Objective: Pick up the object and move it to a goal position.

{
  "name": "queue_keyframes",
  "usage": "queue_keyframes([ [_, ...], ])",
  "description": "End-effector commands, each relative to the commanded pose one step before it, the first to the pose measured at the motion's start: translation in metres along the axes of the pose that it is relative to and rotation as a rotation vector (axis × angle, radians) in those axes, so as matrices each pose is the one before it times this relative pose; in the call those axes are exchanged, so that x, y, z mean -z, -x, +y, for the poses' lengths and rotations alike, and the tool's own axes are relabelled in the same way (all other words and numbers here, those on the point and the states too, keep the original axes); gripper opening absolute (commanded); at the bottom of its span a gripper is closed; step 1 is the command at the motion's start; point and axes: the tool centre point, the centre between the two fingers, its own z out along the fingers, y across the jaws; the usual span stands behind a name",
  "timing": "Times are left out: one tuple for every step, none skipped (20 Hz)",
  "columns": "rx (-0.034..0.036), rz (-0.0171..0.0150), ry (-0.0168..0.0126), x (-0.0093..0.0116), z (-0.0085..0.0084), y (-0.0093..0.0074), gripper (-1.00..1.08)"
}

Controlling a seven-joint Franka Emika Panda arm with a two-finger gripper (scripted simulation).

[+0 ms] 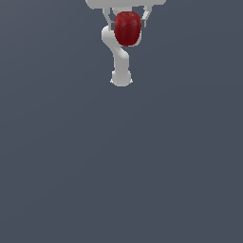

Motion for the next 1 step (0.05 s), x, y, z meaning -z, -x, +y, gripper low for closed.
queue_keyframes([
  [-0.00002,0.00174,0.00061,0.00295,-0.00005,-0.00001,-1.00],
])
